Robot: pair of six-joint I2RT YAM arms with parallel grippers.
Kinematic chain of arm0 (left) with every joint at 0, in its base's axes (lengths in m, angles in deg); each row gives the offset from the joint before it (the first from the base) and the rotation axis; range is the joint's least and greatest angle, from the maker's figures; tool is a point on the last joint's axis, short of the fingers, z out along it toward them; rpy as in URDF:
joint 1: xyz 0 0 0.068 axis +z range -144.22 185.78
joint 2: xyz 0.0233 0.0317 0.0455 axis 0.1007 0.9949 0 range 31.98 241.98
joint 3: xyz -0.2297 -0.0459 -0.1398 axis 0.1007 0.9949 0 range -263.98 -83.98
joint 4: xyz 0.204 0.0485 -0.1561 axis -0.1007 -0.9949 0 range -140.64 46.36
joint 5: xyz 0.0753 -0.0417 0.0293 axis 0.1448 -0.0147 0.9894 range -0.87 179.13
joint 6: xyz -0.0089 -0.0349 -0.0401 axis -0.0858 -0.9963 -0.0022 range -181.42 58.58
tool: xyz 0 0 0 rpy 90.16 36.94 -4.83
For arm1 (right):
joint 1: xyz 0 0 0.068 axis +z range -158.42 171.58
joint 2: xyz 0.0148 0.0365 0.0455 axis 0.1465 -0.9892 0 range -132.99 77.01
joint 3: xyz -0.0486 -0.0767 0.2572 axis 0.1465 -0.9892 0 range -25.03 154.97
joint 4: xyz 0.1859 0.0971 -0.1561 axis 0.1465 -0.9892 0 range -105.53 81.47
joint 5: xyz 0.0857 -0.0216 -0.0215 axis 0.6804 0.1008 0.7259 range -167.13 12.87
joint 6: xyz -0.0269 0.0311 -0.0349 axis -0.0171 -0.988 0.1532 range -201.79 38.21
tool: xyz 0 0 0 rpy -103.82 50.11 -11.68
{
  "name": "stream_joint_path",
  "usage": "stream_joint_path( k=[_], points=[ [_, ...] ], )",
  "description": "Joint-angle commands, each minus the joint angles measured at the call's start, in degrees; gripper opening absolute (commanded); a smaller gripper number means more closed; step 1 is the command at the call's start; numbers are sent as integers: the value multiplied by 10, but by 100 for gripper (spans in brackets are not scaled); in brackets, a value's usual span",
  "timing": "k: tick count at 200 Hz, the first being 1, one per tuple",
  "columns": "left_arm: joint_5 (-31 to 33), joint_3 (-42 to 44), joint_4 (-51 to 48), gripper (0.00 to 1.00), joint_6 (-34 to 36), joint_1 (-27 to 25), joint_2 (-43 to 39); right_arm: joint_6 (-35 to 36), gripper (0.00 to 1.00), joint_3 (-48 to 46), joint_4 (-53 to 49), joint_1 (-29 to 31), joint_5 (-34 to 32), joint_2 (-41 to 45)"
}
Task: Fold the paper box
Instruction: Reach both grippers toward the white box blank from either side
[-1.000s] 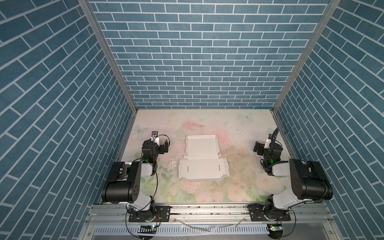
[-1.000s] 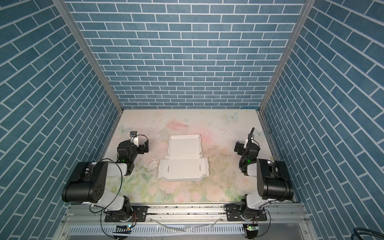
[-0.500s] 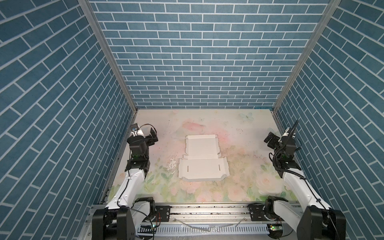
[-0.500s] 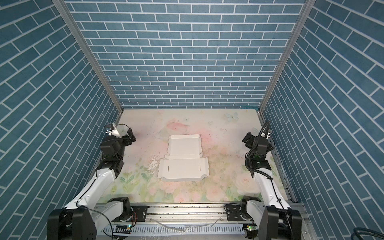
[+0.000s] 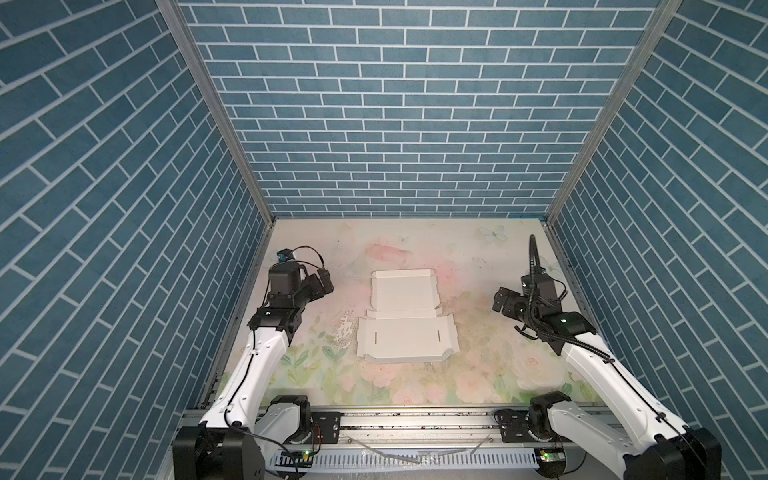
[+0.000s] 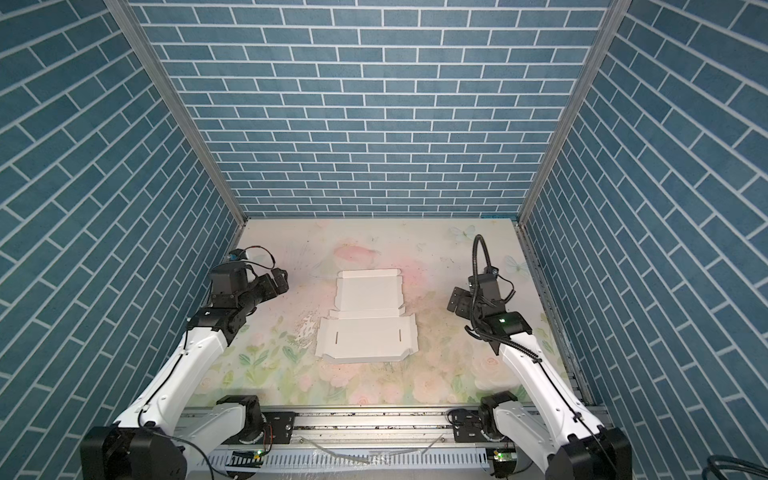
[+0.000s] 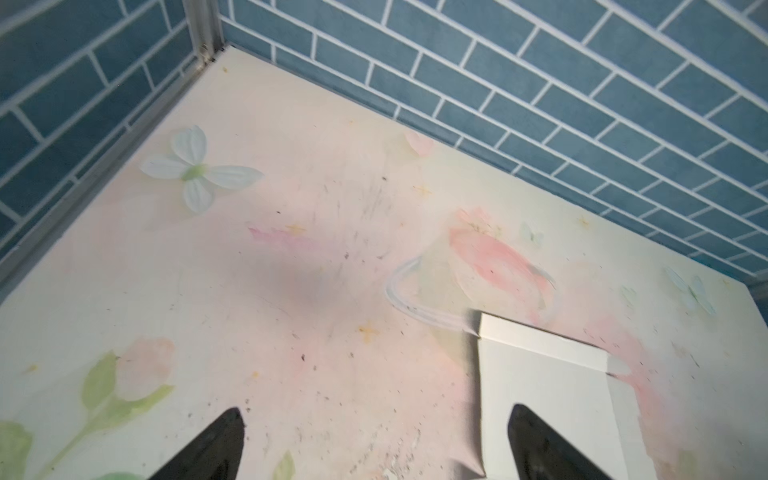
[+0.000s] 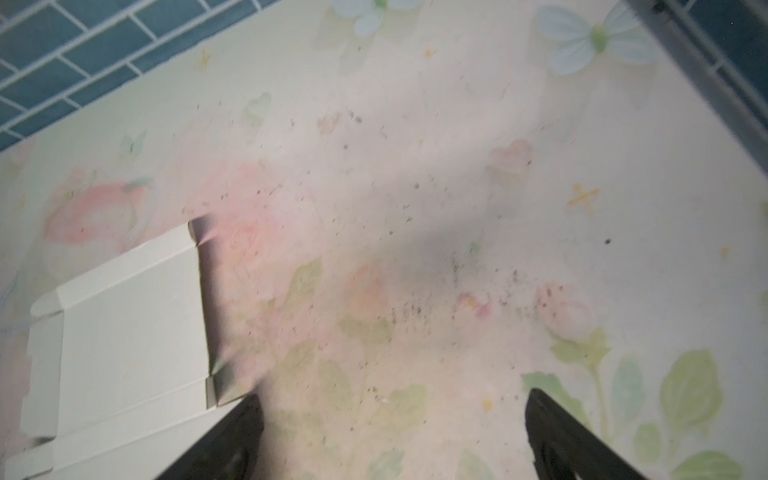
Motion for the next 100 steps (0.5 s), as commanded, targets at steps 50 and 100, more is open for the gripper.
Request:
stream_joint_path(
  k=[50, 100],
  points=[
    [-60, -97, -111, 79, 29, -112, 87, -111, 6, 51, -77, 185, -1, -85],
    [-105, -150, -92, 5, 46, -178, 198, -152, 0, 71, -36, 268, 21, -138]
  ],
)
